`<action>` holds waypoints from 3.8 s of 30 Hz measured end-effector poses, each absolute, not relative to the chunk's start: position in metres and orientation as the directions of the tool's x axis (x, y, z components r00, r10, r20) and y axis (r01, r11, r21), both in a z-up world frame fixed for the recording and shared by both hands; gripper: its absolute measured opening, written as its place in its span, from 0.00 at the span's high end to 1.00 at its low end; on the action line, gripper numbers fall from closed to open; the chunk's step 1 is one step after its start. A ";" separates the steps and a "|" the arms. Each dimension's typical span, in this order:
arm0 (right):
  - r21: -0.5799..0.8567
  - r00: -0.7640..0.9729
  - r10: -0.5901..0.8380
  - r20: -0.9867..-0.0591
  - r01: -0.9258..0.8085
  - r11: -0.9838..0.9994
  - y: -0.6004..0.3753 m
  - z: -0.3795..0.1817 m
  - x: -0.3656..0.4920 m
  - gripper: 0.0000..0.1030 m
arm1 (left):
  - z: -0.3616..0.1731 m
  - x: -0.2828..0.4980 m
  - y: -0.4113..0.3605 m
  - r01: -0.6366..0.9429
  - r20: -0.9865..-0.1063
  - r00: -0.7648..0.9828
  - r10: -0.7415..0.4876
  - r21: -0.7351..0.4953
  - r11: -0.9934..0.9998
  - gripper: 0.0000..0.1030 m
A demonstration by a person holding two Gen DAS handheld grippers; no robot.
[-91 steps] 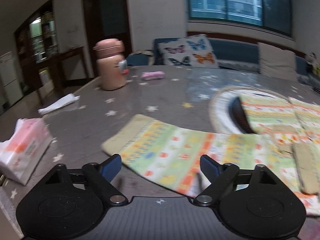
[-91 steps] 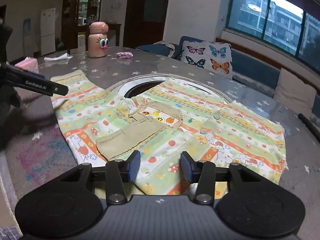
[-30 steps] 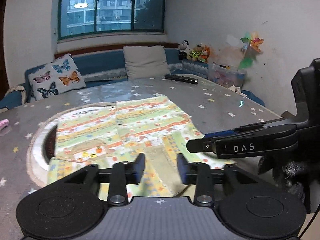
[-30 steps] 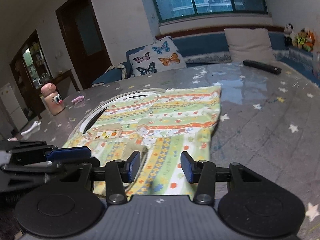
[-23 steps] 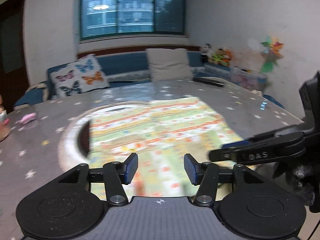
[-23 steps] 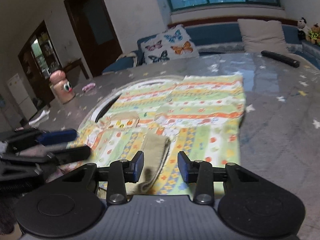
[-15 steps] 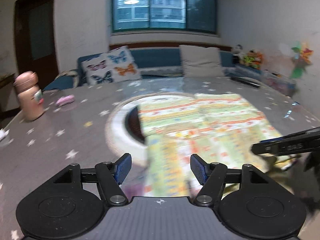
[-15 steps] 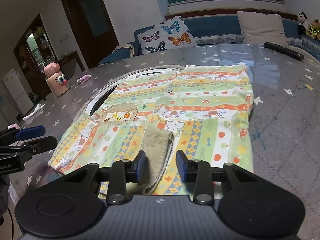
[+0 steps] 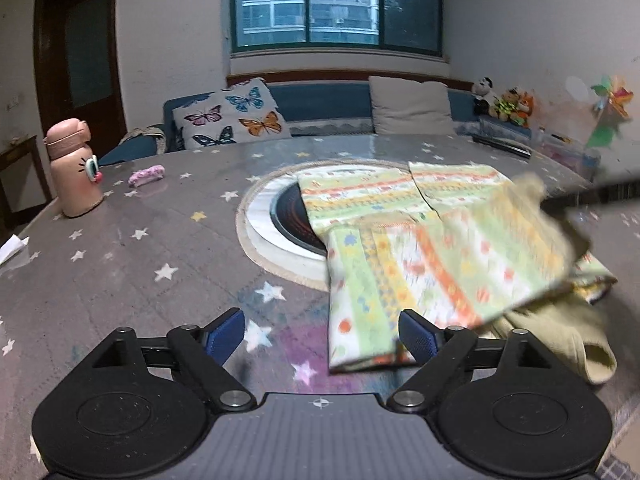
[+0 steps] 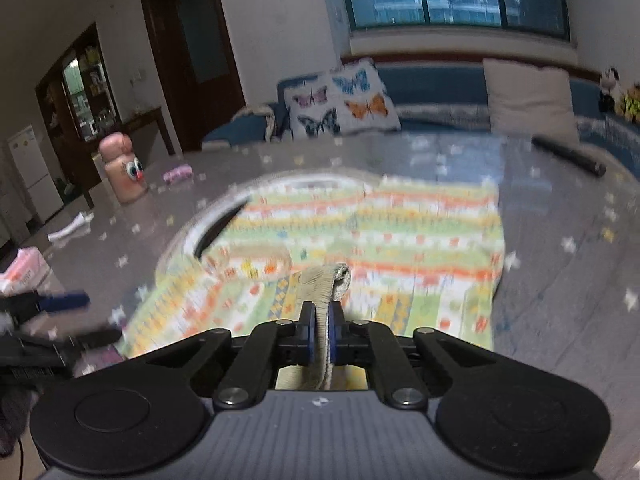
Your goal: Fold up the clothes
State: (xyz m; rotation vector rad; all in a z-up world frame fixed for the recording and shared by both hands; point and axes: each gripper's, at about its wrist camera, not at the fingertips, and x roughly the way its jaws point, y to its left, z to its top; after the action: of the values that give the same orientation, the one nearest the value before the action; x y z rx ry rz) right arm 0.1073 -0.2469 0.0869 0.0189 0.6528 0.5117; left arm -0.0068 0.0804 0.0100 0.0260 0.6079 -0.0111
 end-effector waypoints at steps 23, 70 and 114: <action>0.106 0.722 0.354 -0.594 -0.366 0.925 -0.269 0.066 0.122 0.89 | 0.029 0.000 0.086 0.005 -0.546 0.836 0.047 0.093 0.996 0.29; 0.028 0.626 0.448 -0.638 -0.563 0.826 -0.278 0.044 0.074 0.71 | -0.007 -0.016 0.003 0.406 -0.550 0.820 -0.157 0.367 0.837 0.50; -0.026 0.582 0.551 -0.598 -0.701 0.713 -0.254 0.061 0.071 0.84 | 0.008 -0.005 0.003 0.442 -0.482 0.833 -0.274 0.281 0.852 0.53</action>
State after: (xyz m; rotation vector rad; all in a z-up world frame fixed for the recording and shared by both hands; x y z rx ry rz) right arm 0.0708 -0.2543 0.0611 -0.2729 0.5982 0.7413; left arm -0.0047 0.0028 0.0080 0.3966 0.4440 -0.3900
